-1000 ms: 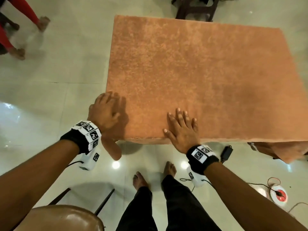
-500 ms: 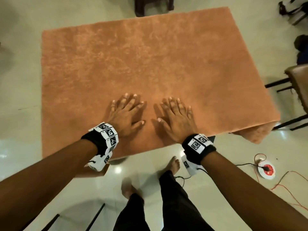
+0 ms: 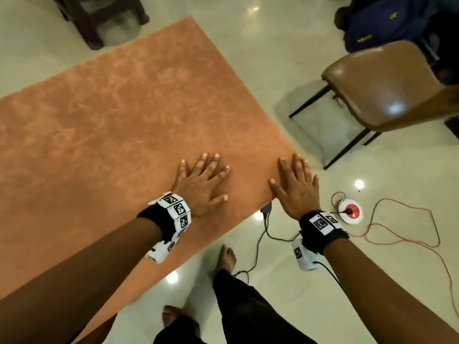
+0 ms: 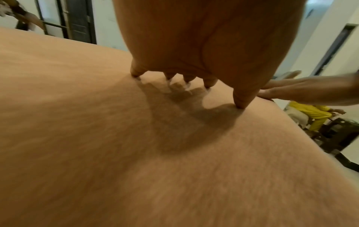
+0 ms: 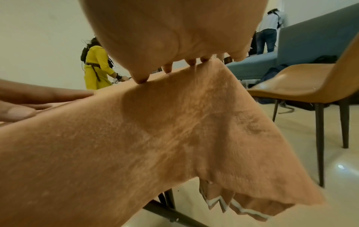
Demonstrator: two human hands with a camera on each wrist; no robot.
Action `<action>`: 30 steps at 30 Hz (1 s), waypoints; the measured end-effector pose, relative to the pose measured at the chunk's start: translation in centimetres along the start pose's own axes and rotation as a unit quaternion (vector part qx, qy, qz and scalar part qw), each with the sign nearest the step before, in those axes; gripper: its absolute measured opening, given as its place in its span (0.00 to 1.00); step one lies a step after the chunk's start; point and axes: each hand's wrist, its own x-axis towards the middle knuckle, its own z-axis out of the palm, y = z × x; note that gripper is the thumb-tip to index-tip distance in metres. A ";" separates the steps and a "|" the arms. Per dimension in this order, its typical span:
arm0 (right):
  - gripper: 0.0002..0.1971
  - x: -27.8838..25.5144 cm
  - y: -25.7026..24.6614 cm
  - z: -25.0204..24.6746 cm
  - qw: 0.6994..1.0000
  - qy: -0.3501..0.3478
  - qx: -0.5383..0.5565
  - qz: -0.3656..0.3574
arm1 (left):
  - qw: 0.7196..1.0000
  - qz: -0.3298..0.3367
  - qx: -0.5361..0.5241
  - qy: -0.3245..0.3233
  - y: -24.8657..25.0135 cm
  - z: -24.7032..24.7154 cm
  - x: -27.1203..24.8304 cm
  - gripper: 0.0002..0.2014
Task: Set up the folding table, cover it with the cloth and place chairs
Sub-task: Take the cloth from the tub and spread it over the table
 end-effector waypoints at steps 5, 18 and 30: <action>0.32 1.7 -0.9 -2.2 0.998 0.057 0.042 0.005 | 0.997 0.070 0.007 -0.024 3.5 -2.0 3.9 0.36; 0.39 14.6 -14.5 -3.8 0.964 -0.031 -0.067 -0.256 | 0.972 -0.206 -0.047 0.103 -13.9 -7.0 8.4 0.37; 0.34 17.4 -12.5 -5.2 0.982 -0.039 -0.069 -0.169 | 0.984 -0.162 -0.070 0.042 -14.8 -9.1 10.7 0.38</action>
